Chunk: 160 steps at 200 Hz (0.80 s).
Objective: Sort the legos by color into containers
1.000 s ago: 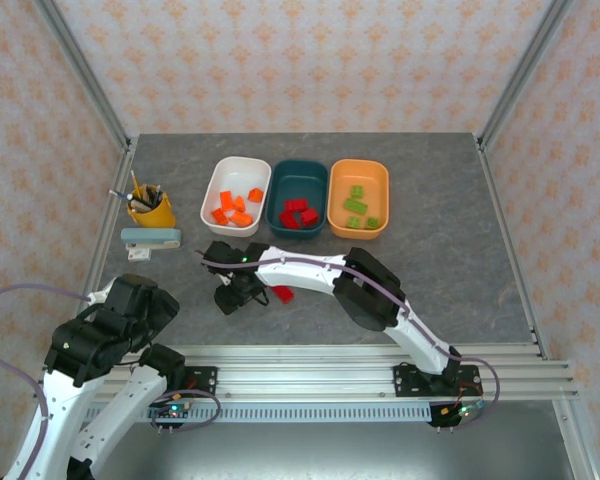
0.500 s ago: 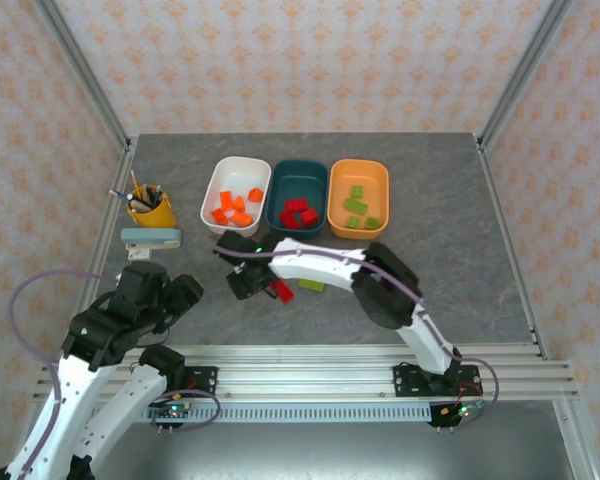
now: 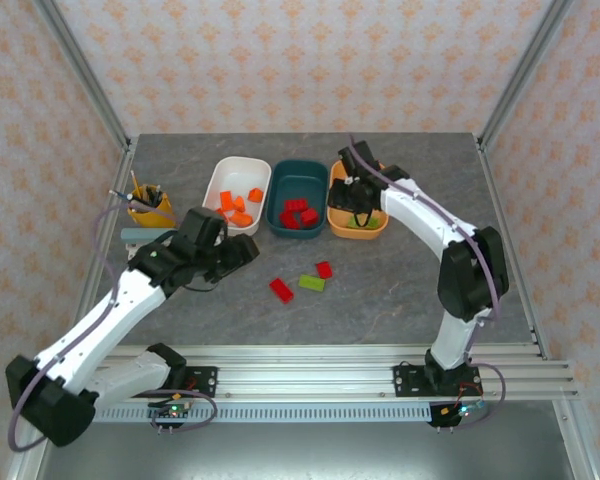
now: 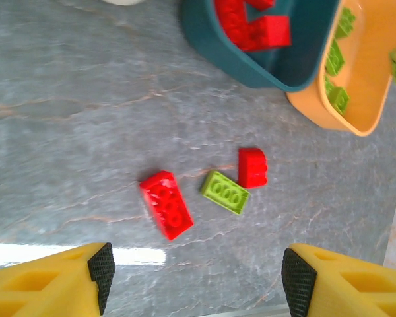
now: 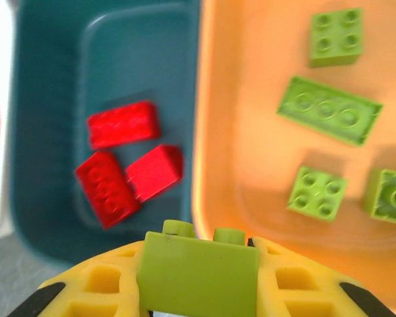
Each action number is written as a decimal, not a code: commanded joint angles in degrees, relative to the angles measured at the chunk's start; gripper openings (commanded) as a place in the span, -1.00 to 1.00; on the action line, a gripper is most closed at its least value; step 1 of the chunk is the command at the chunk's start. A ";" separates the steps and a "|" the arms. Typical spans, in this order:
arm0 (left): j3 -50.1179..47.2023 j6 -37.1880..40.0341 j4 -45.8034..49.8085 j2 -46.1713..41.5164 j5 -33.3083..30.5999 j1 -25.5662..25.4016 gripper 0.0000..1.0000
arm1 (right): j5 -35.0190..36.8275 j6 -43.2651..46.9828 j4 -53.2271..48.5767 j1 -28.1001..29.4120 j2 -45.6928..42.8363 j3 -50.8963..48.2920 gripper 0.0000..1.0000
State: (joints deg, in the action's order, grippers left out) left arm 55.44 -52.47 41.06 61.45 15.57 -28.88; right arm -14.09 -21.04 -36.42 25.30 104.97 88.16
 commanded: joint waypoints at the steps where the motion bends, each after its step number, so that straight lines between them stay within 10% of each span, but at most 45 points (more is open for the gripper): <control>1: 4.16 0.96 -5.82 4.77 -3.09 -3.09 0.41 | -2.68 -1.50 -1.77 -2.67 6.92 6.39 -0.42; 160: 43.52 11.33 1.73 33.98 -12.96 -16.79 0.40 | -5.86 -4.13 -11.45 -8.19 30.76 33.10 -0.11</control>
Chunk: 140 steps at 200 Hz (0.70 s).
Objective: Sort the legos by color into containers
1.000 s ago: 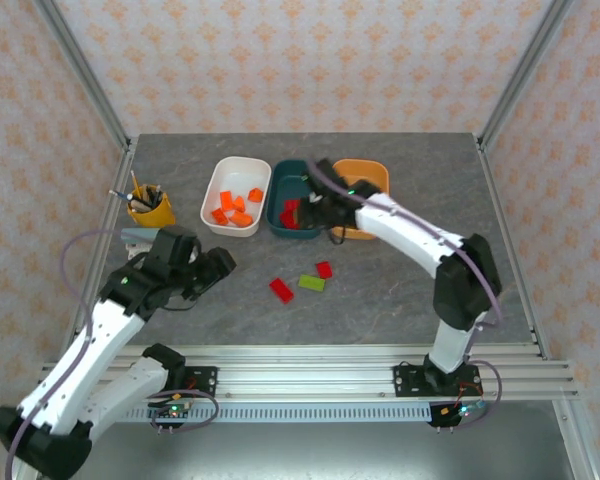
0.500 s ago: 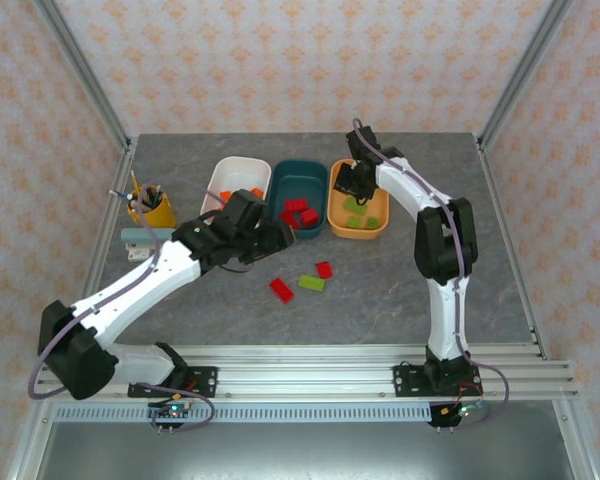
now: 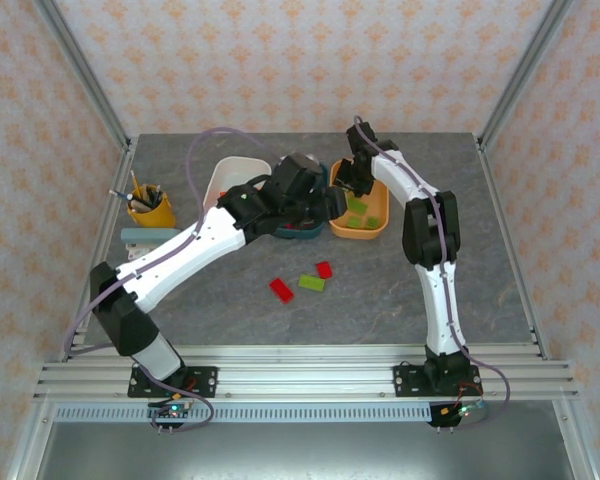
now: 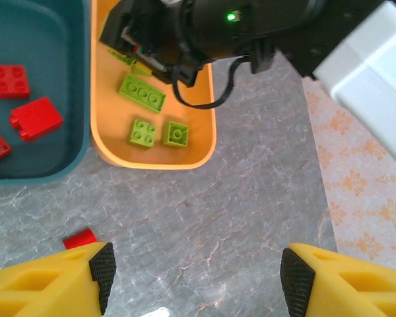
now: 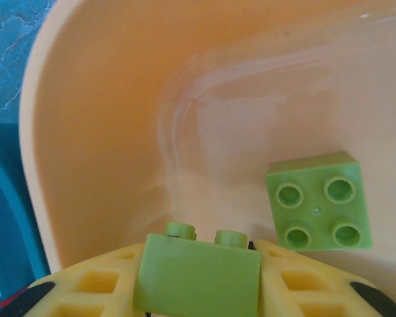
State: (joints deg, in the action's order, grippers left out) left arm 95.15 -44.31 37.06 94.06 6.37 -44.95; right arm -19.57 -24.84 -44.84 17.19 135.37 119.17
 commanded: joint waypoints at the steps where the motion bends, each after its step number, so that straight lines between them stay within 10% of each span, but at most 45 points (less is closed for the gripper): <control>1: 3.90 3.18 5.83 1.38 -3.84 -0.74 0.40 | -0.38 -0.31 -3.05 -0.11 0.30 2.06 -0.10; 76: -3.80 -3.43 11.84 -3.35 -8.83 -1.18 0.40 | 2.32 2.53 -1.90 0.20 -17.01 -6.67 0.19; 140: -22.82 -24.65 12.68 -4.97 -2.66 0.53 0.44 | 0.23 7.40 14.26 10.93 -55.34 -48.07 0.23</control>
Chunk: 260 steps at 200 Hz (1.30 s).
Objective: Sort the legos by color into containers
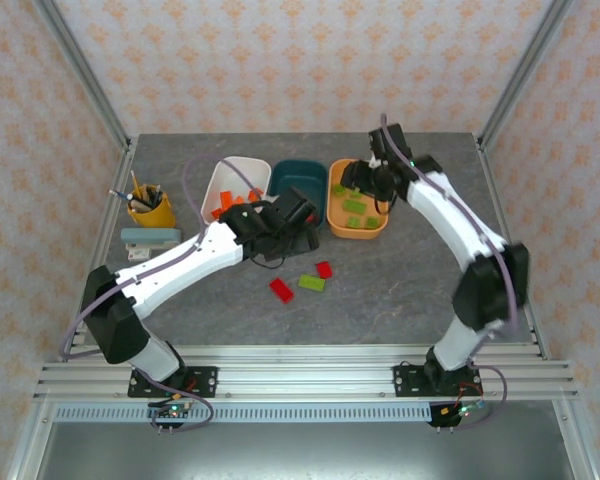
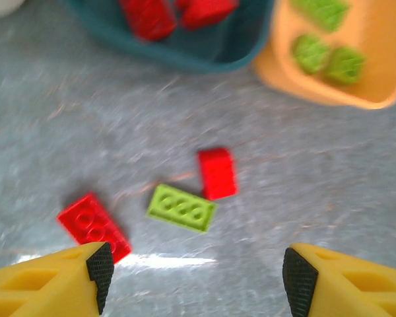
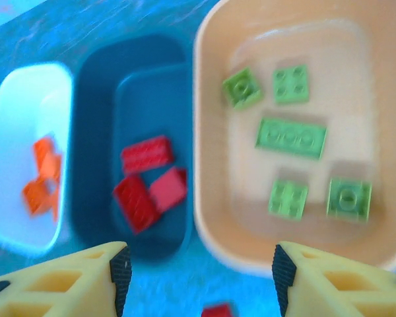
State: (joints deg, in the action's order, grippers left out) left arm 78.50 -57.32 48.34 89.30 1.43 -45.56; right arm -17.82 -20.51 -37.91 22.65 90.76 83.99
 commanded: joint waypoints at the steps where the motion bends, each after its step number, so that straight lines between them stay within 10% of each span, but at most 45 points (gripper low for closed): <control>1: -6.38 -11.92 1.32 -0.15 2.45 1.16 0.44 | -1.69 3.05 7.68 5.73 -11.50 -13.58 0.23; 57: -10.71 -21.67 -1.22 3.82 5.69 1.88 0.60 | -4.18 -1.86 18.21 19.78 -34.41 -39.98 0.42; 129: -13.00 -25.71 -3.38 9.27 7.29 1.97 0.54 | -2.00 -2.99 14.22 20.68 -37.94 -41.71 0.43; 260: -13.83 -21.84 -6.92 13.71 3.72 2.05 -0.35 | -1.78 -4.48 14.00 20.68 -35.56 -40.92 0.42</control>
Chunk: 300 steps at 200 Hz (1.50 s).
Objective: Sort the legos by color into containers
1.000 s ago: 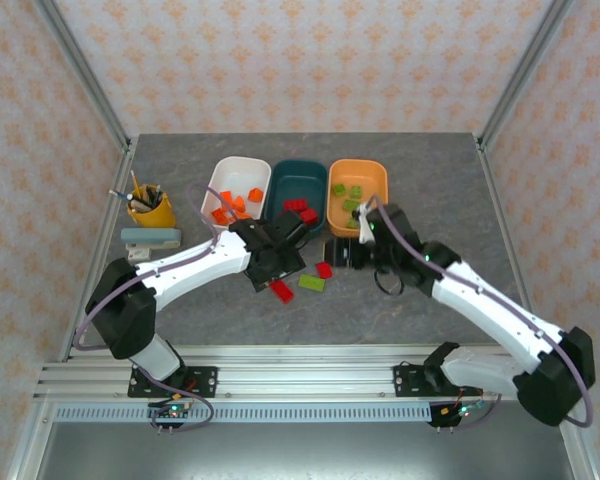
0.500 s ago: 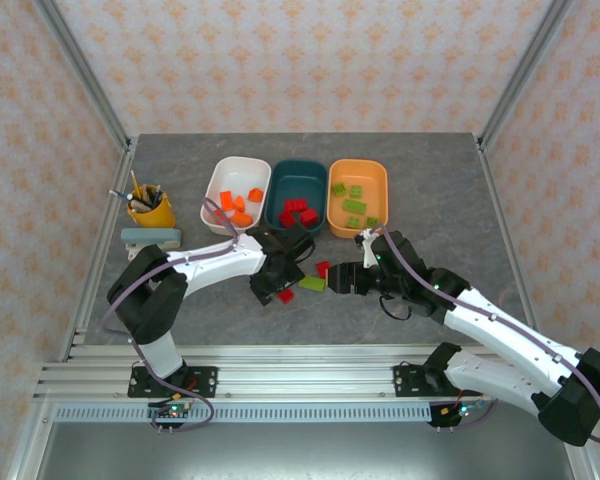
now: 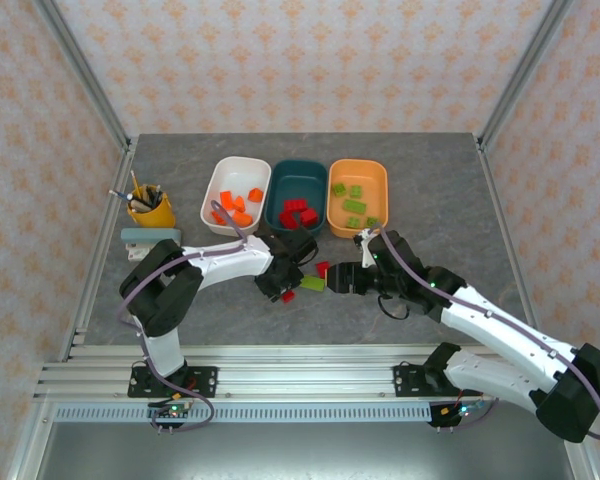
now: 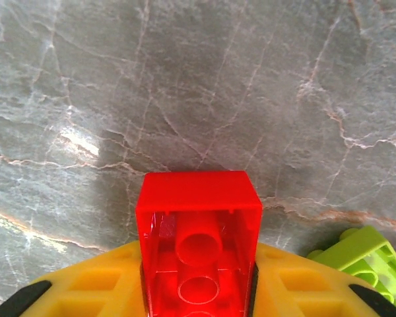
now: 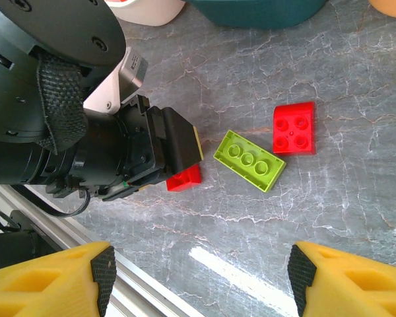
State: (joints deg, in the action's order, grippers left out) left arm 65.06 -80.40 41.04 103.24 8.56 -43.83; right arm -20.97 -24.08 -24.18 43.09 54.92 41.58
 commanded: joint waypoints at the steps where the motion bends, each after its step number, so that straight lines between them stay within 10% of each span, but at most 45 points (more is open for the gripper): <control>1: -0.38 1.27 0.42 -0.28 -3.47 0.33 -0.35 | 1.42 -0.94 0.28 0.24 0.33 1.48 0.42; 74: 17.29 16.59 11.89 -3.01 -12.45 5.13 -0.41 | 6.49 -2.82 3.97 0.17 -1.78 6.57 0.48; 171: 57.72 39.11 9.74 24.05 -5.06 15.09 -0.36 | 10.08 -12.84 15.80 -5.93 6.21 13.90 0.77; 300: 75.04 37.97 10.25 39.89 2.45 17.28 0.18 | 10.05 -15.33 10.01 -8.64 4.84 13.69 0.96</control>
State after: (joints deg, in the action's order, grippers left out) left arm 137.27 -42.28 48.99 144.07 10.17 -27.20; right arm -11.75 -39.00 -12.91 34.65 62.17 56.14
